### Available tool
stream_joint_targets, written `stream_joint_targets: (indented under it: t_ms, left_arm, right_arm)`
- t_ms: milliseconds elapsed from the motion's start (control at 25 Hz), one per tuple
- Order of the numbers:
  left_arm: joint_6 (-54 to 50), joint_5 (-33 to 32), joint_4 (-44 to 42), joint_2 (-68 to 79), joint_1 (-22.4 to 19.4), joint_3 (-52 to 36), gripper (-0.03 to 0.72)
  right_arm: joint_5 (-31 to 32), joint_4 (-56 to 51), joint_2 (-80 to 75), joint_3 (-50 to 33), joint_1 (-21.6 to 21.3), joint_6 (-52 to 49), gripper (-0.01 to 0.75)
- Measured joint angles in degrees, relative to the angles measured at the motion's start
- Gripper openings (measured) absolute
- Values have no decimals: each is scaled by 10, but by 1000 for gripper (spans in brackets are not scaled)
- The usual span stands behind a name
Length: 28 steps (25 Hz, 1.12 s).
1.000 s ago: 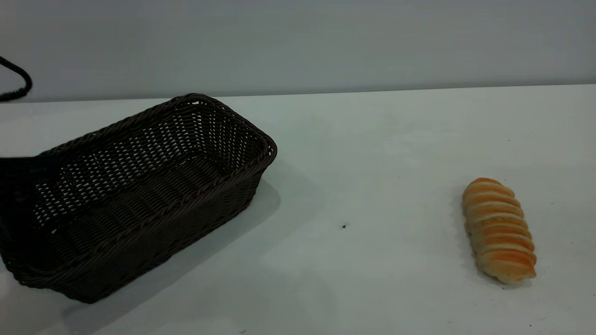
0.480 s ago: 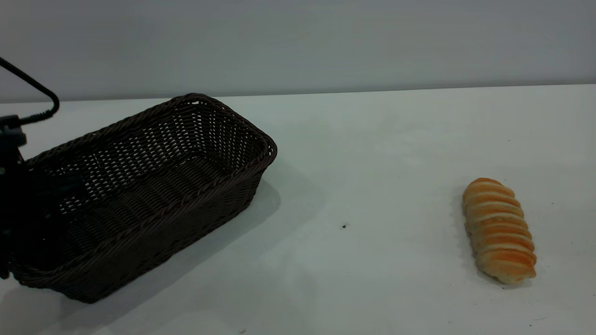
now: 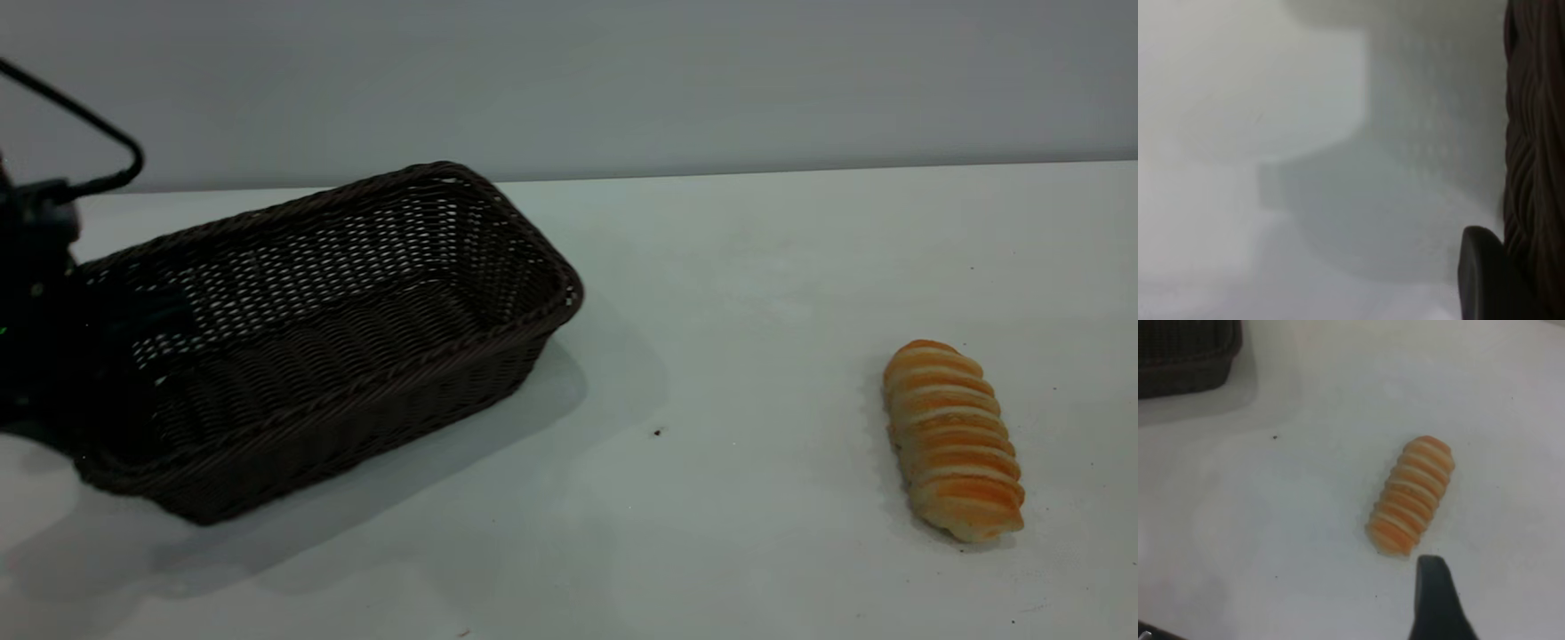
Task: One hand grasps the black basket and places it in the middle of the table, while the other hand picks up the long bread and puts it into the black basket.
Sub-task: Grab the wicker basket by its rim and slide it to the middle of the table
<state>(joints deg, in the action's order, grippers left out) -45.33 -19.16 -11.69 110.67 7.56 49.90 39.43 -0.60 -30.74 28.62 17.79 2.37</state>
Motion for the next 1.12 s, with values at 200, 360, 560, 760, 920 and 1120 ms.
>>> stream_joint_targets:
  t_ms: [200, 360, 560, 760, 920, 1120]
  left_arm:
    - [113, -28, 70, 3, 21, 35, 195]
    - [233, -36, 149, 5, 30, 43, 176]
    - [373, -40, 228, 8, 31, 43, 152]
    - [474, -37, 302, 34, 31, 49, 152]
    - [517, -45, 345, 65, 31, 75, 152]
    - [525, -85, 353, 86, 30, 110, 152]
  right_arm:
    - [0, 0, 0, 0, 0, 0, 439]
    - [-6, -4, -19, 0, 0, -1, 439]
    - [-40, -13, -78, 0, 0, -2, 439]
    - [-94, -51, -155, 0, 0, -2, 439]
    - [-139, -62, -225, 0, 0, -2, 439]
    - [-203, -64, -312, 0, 0, -2, 439]
